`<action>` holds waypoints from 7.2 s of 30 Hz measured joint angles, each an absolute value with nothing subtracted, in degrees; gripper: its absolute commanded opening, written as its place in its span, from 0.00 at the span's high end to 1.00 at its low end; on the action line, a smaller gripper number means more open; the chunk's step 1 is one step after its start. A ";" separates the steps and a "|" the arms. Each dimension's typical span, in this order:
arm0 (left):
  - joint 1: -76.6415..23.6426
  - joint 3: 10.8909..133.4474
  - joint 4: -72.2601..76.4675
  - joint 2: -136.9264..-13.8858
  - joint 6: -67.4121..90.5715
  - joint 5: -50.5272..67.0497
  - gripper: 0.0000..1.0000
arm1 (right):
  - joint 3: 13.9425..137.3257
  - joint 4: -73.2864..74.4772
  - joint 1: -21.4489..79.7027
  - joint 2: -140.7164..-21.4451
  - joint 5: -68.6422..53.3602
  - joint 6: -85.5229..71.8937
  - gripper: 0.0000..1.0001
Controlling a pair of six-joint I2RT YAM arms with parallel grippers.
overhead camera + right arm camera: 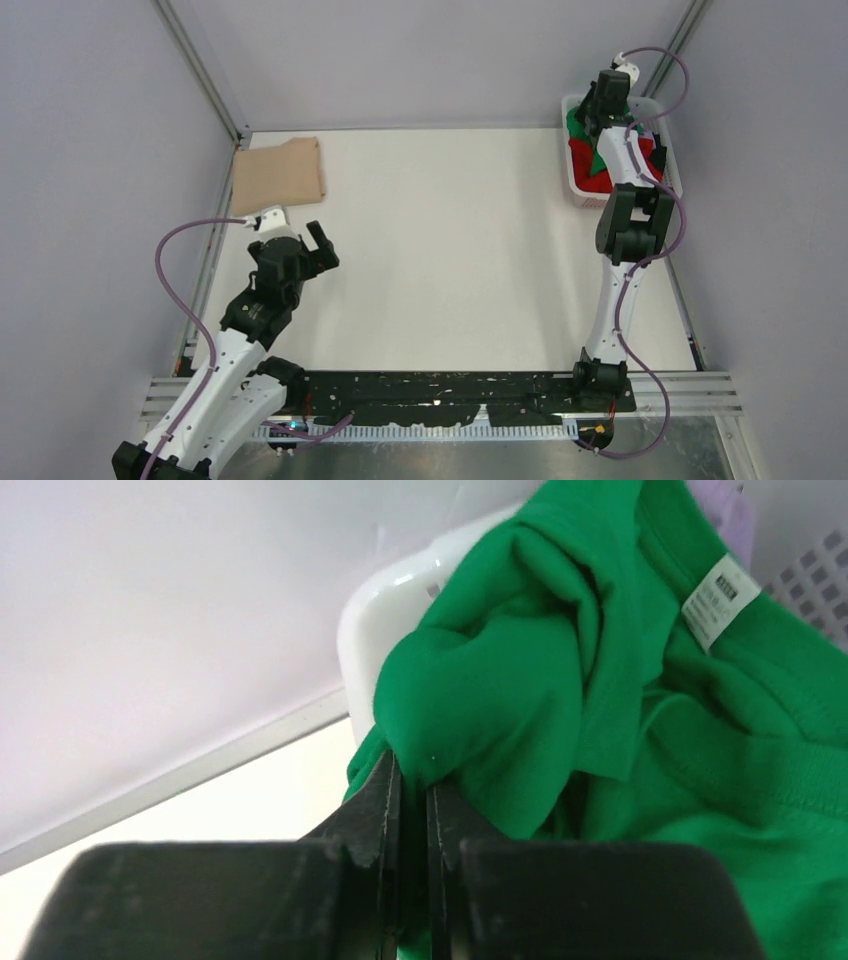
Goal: Fold and stack the t-shirts
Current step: Grab crumpled tshirt from bin with the right arm, then move the tshirt to the center of the board, then flatten out the tshirt
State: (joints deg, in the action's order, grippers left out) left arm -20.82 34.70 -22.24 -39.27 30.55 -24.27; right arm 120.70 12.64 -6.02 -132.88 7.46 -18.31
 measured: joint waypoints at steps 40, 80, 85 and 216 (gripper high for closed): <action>-20.82 35.38 -33.63 -26.76 39.33 -22.15 0.00 | 78.56 -16.84 27.94 -71.57 -36.49 -38.46 0.95; -30.00 50.37 -19.09 -91.66 38.74 6.13 0.36 | 35.83 15.57 32.71 -56.53 15.25 -18.90 0.03; -33.19 54.76 -19.62 -96.09 39.07 4.47 0.51 | 34.06 13.65 32.84 -56.51 15.11 -18.81 0.05; -34.09 93.58 -31.00 -41.91 18.61 -16.01 1.00 | 82.74 17.76 32.75 -37.36 2.04 -9.52 0.95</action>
